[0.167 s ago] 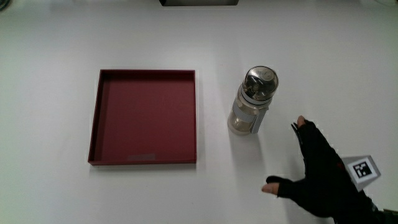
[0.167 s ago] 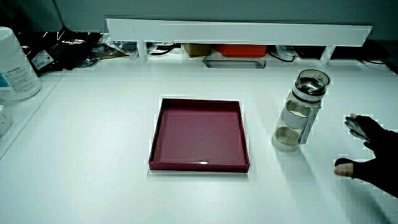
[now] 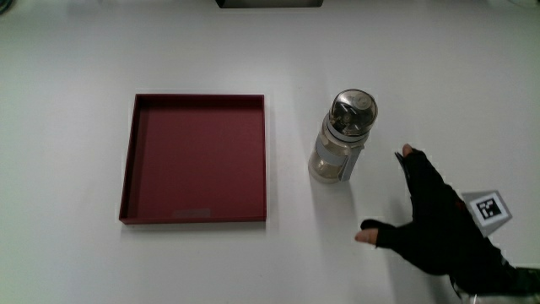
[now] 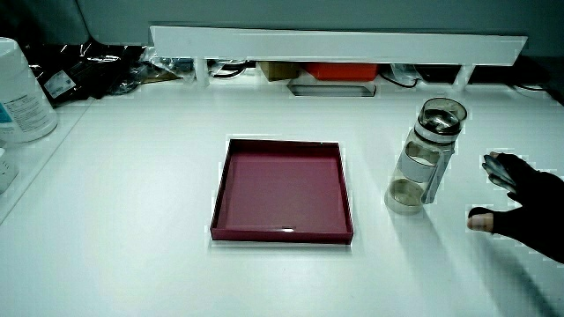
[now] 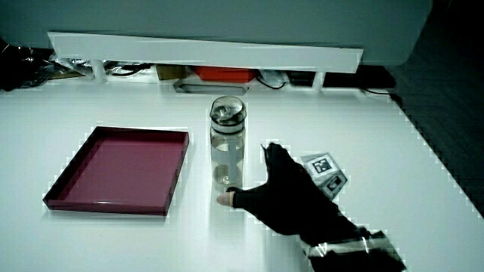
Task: Pick bottle
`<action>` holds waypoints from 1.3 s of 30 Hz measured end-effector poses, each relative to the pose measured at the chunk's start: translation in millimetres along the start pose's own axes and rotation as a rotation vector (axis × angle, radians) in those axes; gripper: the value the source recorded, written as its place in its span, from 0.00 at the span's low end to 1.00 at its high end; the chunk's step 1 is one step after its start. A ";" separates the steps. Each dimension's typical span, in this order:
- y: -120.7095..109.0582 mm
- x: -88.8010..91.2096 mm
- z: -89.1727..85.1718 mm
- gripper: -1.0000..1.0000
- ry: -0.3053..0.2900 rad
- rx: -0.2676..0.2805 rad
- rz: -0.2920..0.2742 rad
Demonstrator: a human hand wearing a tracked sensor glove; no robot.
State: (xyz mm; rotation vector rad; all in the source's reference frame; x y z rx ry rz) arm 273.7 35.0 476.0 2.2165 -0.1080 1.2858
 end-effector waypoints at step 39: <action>78.2 27.4 -34.9 0.50 0.295 0.003 -0.049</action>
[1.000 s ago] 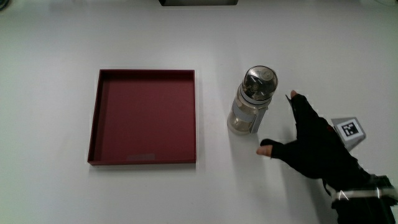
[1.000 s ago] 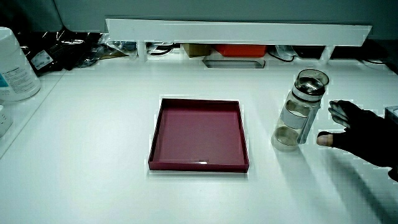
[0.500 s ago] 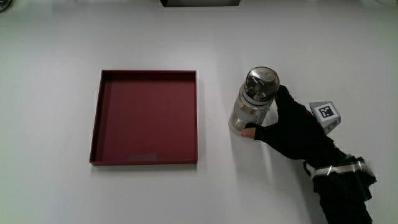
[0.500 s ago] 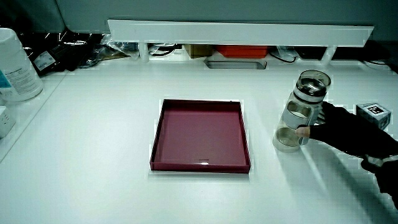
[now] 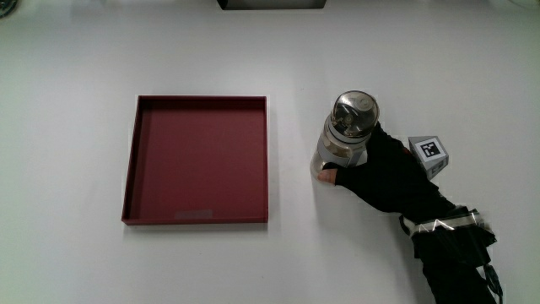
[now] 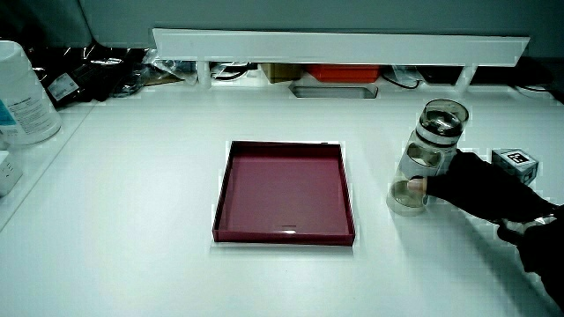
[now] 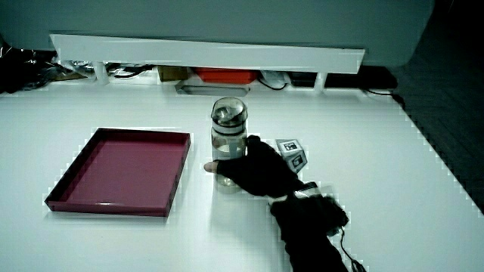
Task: Pick bottle
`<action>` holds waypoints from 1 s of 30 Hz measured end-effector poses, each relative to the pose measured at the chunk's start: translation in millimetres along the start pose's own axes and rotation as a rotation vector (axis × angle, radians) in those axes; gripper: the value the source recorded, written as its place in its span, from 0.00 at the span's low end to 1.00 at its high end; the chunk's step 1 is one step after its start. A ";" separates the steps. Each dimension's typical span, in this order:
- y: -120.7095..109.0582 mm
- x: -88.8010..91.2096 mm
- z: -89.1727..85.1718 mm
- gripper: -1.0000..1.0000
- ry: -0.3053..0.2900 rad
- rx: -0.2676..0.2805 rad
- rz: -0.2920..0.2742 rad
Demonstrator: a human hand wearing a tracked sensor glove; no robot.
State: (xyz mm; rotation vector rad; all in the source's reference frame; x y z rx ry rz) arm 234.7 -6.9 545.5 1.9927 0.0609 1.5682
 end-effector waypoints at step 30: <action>3.6 -22.9 1.1 1.00 0.004 0.061 0.144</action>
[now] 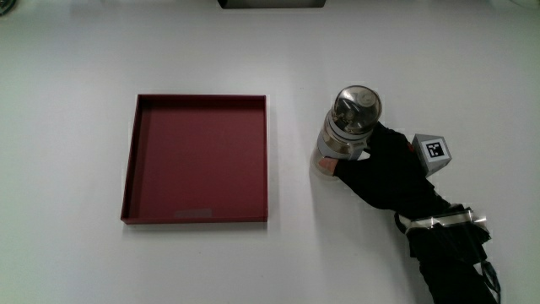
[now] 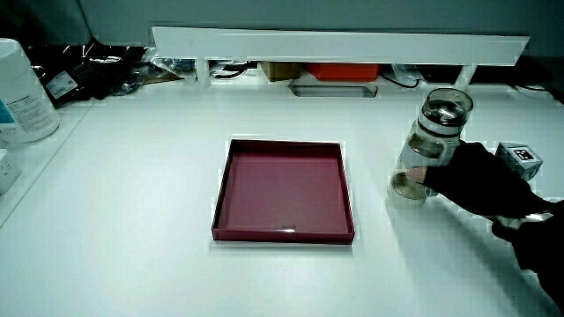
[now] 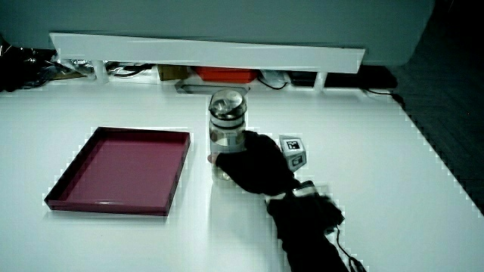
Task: Pick bottle
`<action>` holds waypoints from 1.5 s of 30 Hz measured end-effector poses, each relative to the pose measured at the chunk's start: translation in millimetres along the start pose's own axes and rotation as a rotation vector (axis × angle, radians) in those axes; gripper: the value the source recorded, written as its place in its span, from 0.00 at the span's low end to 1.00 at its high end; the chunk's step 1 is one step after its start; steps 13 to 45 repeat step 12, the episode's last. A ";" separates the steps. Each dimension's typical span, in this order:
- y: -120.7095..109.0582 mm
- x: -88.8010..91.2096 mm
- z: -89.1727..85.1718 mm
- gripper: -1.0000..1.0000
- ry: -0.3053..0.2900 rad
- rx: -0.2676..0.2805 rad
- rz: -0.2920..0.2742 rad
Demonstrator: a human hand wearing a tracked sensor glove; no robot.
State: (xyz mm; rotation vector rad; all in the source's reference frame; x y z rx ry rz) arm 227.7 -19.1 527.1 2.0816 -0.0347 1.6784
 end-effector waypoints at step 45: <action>22.4 -75.9 -38.7 1.00 0.025 -0.105 0.109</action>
